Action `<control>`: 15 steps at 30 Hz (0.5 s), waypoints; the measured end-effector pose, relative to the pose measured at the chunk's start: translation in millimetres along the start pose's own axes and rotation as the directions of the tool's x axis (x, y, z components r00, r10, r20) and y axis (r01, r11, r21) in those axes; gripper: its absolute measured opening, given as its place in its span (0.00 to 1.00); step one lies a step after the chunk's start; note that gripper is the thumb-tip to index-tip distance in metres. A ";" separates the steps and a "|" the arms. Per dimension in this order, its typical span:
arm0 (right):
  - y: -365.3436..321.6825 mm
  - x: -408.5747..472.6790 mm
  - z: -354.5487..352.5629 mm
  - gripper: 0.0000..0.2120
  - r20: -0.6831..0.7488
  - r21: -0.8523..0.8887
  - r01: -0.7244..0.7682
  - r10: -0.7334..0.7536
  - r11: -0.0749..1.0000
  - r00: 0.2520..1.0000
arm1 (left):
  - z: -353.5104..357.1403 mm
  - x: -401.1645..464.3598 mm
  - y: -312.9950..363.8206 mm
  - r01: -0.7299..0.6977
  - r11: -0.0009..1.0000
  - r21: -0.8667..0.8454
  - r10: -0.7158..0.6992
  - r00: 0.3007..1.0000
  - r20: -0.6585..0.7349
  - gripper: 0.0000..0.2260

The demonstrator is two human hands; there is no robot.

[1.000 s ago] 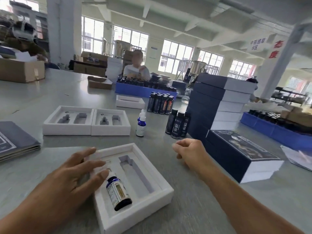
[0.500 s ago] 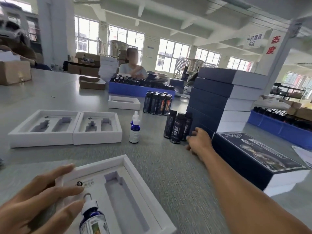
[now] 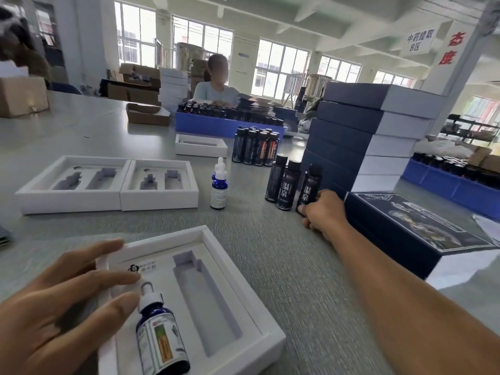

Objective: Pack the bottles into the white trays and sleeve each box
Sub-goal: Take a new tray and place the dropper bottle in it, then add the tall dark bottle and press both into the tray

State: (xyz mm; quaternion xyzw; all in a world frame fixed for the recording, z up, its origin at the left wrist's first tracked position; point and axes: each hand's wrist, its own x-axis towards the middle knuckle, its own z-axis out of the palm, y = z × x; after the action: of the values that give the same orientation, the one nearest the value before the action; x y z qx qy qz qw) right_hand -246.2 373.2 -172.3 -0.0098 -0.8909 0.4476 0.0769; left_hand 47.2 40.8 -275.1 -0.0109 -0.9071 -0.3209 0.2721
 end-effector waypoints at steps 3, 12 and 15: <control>3.8 -35.9 -20.8 0.11 0.049 -0.049 0.043 -0.040 0.998 0.998 | -8.8 3.0 15.8 0.040 0.994 0.098 -0.038 0.999 -0.027 0.23; -27.1 -177.4 -70.2 0.07 0.310 0.130 0.175 -0.207 0.976 0.928 | -37.1 -3.7 111.2 0.181 0.982 0.051 -0.187 0.969 0.161 0.27; -52.8 -219.0 -70.8 0.09 0.417 0.161 0.294 -0.335 0.942 0.845 | -37.6 -6.2 113.1 0.203 0.977 0.064 -0.211 0.964 0.159 0.22</control>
State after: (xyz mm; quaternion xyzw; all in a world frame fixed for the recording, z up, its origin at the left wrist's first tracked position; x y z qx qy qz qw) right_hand -16.8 379.0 -116.6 0.2410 -0.8533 0.4594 -0.0532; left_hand 92.8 109.5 -188.7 0.0639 -0.9301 -0.3240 0.1610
